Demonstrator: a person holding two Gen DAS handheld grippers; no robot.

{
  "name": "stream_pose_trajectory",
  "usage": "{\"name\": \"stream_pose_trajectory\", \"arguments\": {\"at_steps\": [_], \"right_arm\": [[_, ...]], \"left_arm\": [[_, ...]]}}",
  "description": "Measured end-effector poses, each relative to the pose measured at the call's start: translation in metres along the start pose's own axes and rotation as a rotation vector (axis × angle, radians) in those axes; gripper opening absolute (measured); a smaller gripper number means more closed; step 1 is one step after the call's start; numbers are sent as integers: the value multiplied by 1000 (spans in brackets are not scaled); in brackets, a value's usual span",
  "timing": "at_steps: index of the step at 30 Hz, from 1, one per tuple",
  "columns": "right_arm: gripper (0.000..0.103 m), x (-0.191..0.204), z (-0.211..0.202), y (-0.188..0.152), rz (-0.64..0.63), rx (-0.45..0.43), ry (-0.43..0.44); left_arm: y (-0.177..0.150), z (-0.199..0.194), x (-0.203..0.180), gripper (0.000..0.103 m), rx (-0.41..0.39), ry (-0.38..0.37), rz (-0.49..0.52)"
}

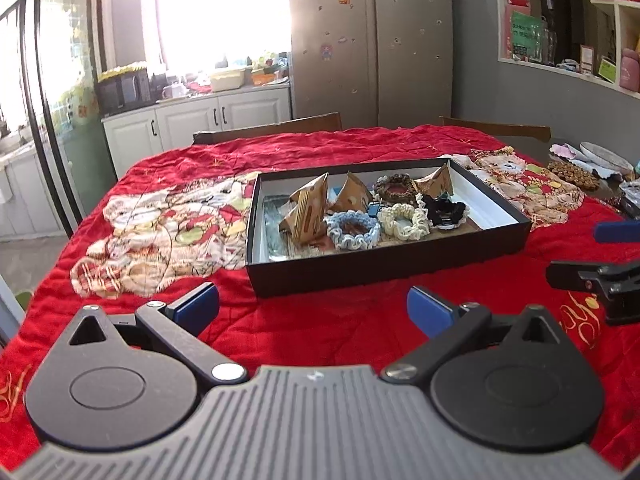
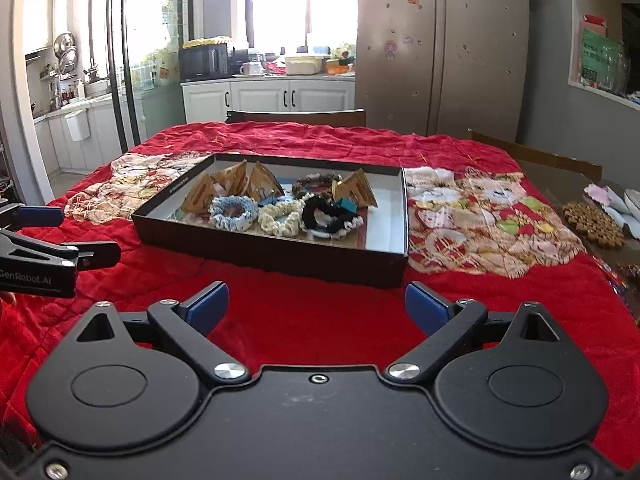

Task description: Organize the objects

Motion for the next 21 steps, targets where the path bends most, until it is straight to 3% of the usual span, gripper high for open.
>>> {"name": "stream_pose_trajectory", "arguments": {"at_steps": [21], "right_arm": [[96,-7,-11,-12,31,20,-70]], "left_arm": [[-6,-17,-13,103,-19,-16,18]]}}
Point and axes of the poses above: each gripper's, at about its wrist camera, not at the fingertips, and z roughly the way its jaws point, x to its left, y to its top, the point moved 5 cm from there along z, roughly the way its jaws point, and after that the axes turned 14 degrees about -x, right-handed, at the moved point
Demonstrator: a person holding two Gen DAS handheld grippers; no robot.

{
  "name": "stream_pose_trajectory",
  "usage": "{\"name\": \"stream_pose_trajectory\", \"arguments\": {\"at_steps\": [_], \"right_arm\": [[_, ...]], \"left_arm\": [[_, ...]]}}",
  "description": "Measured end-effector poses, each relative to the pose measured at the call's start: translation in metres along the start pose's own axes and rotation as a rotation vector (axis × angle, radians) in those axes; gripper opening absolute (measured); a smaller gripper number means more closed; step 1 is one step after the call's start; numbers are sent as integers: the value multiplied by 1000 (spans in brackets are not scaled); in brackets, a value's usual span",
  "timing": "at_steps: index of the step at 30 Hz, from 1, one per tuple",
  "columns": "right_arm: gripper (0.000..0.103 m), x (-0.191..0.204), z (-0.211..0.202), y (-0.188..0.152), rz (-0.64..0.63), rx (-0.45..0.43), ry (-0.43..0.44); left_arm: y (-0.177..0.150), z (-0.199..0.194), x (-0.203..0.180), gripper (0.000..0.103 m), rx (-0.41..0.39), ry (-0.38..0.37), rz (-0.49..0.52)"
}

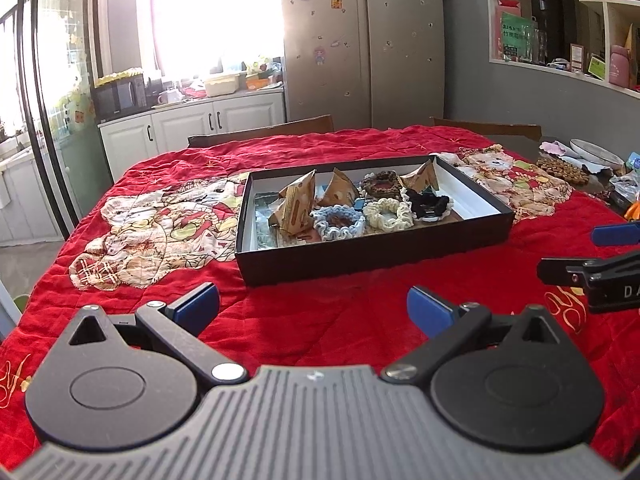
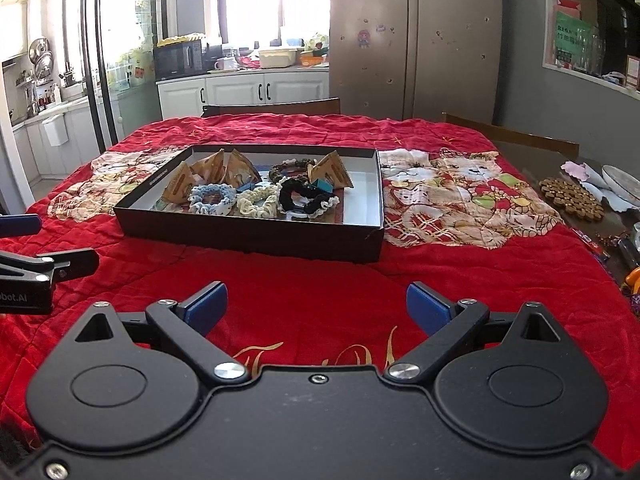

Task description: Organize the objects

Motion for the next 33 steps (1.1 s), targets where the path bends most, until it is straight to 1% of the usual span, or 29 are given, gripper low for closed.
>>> {"name": "stream_pose_trajectory", "arguments": {"at_steps": [33], "right_arm": [[97,6,0,-4,-3,14,12]], "left_arm": [[-4,0,-2,103,24,-12,-30]]}}
Point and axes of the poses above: each gripper's, at about its wrist camera, not at the fingertips, and z roughly the way its jaws point, x to its left, y to its top, the point moved 5 cm from there along z, roughly the way its jaws point, and after that the axes turned 14 degrees about -x, right-handed, at the moved point
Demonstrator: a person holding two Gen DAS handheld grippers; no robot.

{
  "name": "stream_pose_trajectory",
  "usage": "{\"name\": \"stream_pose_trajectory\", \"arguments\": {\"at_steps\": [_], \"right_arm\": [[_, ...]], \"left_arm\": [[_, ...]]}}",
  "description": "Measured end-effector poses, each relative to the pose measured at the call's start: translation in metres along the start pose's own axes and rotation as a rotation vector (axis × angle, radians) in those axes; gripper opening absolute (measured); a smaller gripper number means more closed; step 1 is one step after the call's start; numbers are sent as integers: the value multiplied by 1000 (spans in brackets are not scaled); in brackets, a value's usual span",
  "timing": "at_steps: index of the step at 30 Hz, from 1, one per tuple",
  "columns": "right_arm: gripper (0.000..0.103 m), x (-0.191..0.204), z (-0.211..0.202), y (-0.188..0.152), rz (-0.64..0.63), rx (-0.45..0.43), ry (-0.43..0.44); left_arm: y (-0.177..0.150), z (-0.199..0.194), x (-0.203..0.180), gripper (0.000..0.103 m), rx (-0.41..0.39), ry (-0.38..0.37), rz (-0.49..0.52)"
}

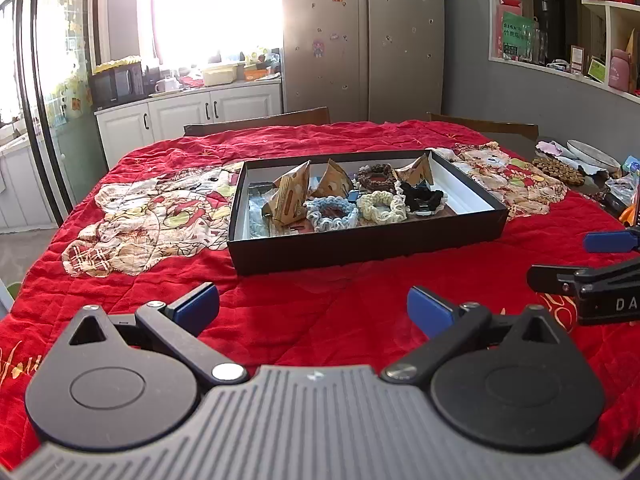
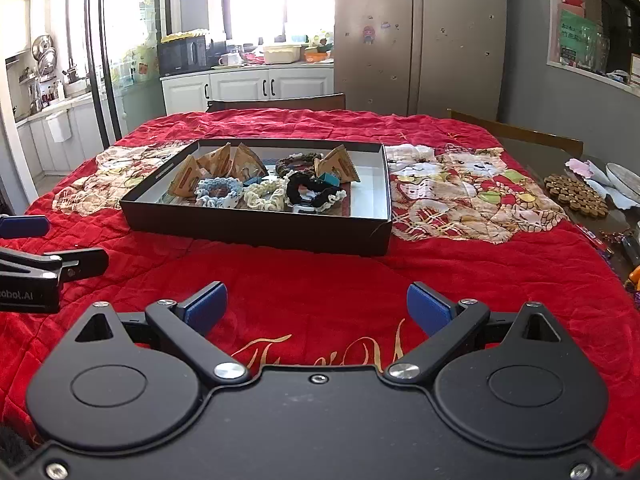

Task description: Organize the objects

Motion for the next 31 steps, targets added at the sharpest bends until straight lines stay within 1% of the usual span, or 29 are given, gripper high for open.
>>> {"name": "stream_pose_trajectory", "arguments": {"at_steps": [19,31], "right_arm": [[97,2,2,-3,-1,11,10],[97,4,6,-7,-2,29,20]], "left_arm": [[0,-2,-4,103,-4,-8,9],[-2,-2,-9,103,-4,-50,25]]}}
Point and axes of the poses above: each gripper's, at about its wrist camera, not at the fingertips, and z roughly the way its jaws point, x to its left, y to its top, the point moved 5 cm from there along z, roughly the way its jaws point, and after that the axes turned 14 degrees about -x, right-handed, at the moved point
